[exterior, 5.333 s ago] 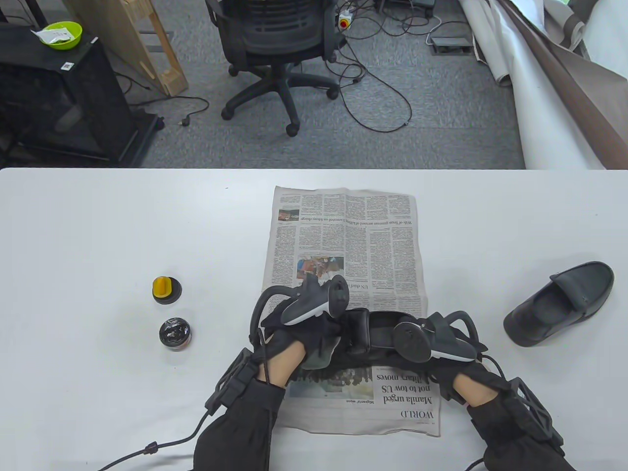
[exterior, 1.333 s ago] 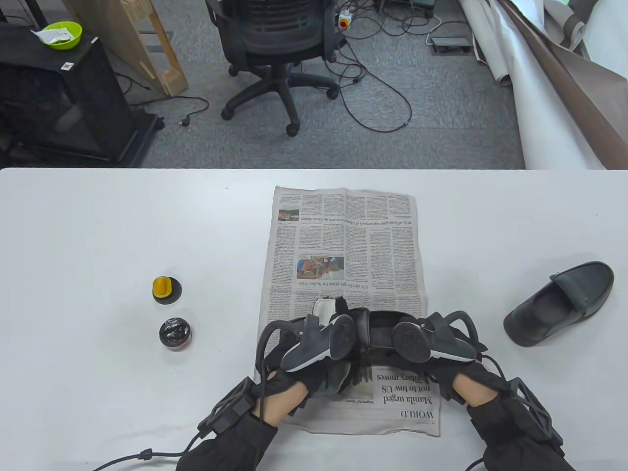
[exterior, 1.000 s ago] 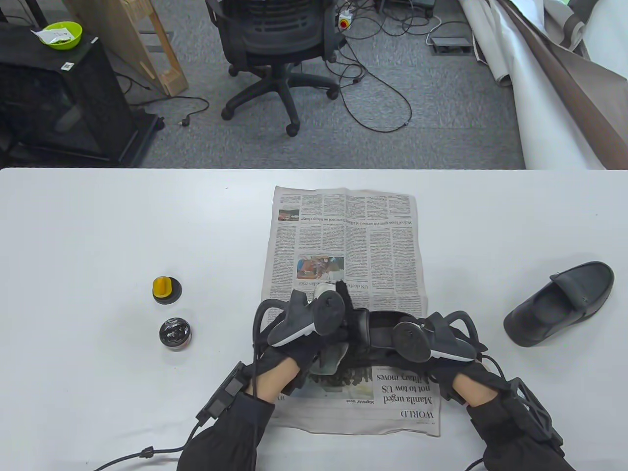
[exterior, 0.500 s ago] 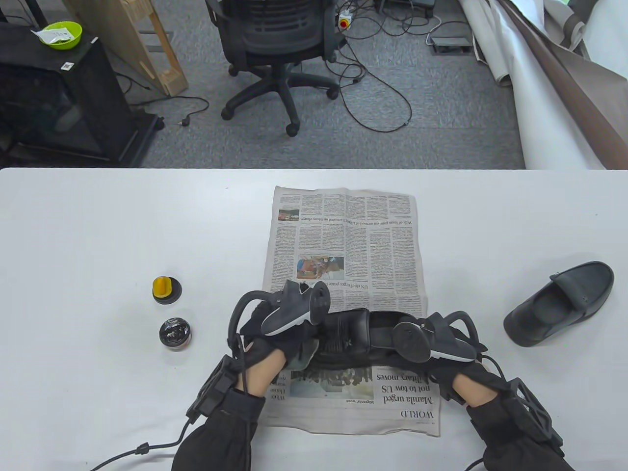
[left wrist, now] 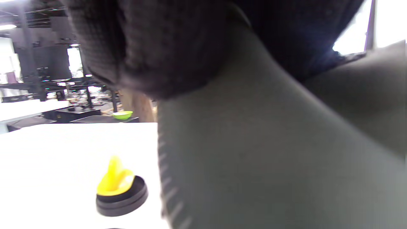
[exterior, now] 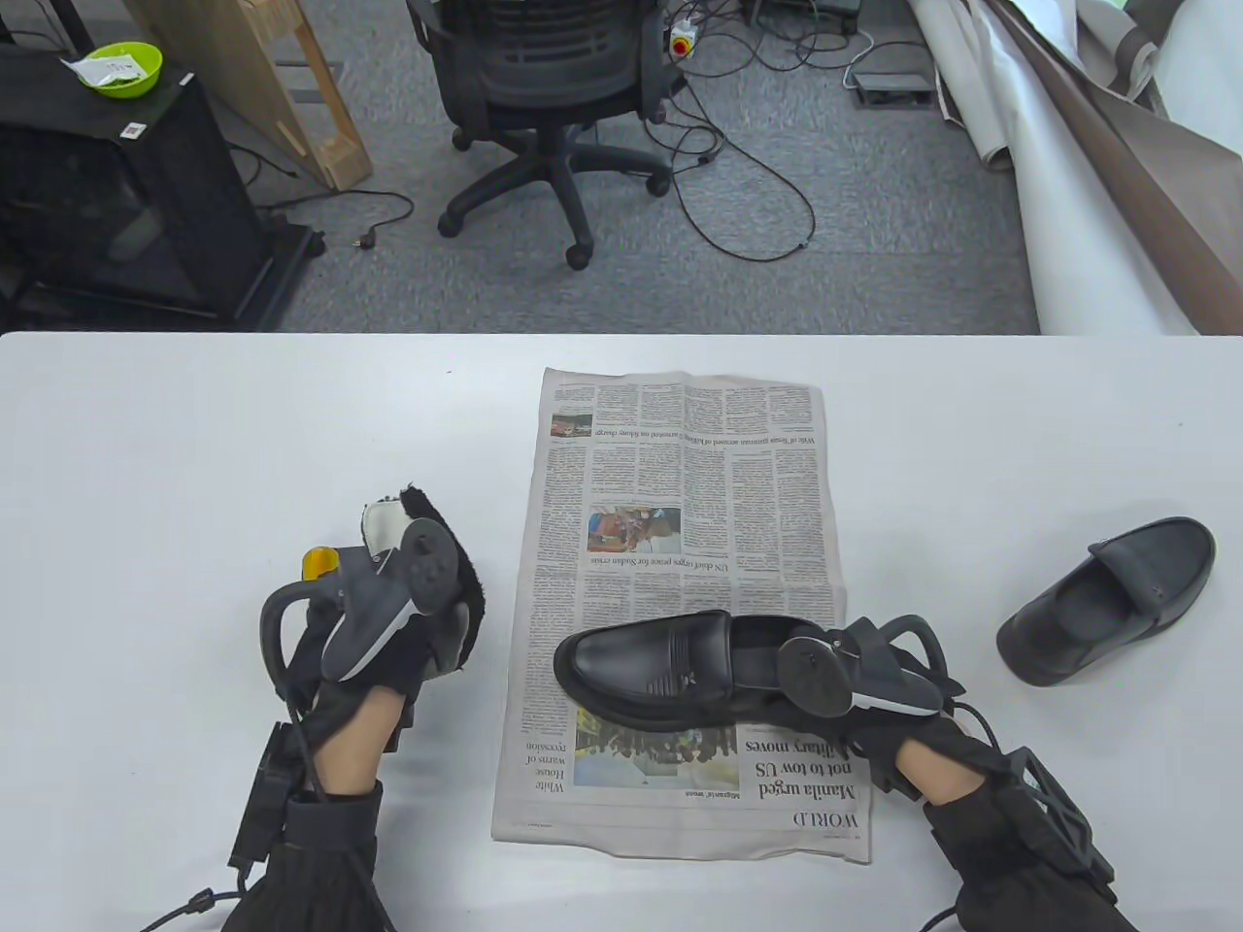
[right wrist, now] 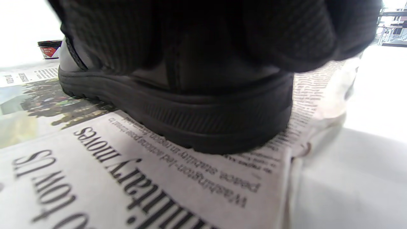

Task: Dip and apply built-in sponge shoe polish on shoes

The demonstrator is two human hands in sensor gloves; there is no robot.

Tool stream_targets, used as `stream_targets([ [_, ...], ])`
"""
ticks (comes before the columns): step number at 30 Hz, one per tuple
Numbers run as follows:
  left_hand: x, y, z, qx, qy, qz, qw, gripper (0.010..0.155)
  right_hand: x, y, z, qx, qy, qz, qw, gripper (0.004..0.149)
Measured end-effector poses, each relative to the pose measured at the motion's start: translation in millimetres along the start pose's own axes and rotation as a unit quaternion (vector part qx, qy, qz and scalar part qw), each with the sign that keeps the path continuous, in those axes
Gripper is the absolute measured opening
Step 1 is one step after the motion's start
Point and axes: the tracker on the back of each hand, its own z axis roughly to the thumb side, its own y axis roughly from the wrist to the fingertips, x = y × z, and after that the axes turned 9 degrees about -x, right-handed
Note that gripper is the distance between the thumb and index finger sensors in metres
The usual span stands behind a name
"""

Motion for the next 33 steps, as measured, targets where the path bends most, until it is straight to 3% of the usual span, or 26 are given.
stream_targets([
  [8,15,24,-62,-0.106,0.0,-0.007,0.994,0.051,0,0,0,0.005,0.001,0.001,1.0,0.042],
  [12,28,33,-97,-0.173,0.009,-0.039,0.984,0.046,0,0,0,0.005,0.0,0.001,1.0,0.041],
  [18,63,47,-125,-0.216,0.033,-0.095,0.971,0.043,0,0,0,0.004,0.0,0.001,1.0,0.042],
  [22,88,55,-135,-0.22,0.018,-0.146,0.964,0.043,0,0,0,0.004,0.0,0.001,1.0,0.041],
  [26,107,58,-140,-0.231,0.04,-0.164,0.958,0.045,0,0,0,0.004,0.001,0.0,1.0,0.041],
  [33,96,55,-135,-0.226,0.053,-0.112,0.966,0.06,0,0,0,0.004,0.0,0.0,1.0,0.042],
])
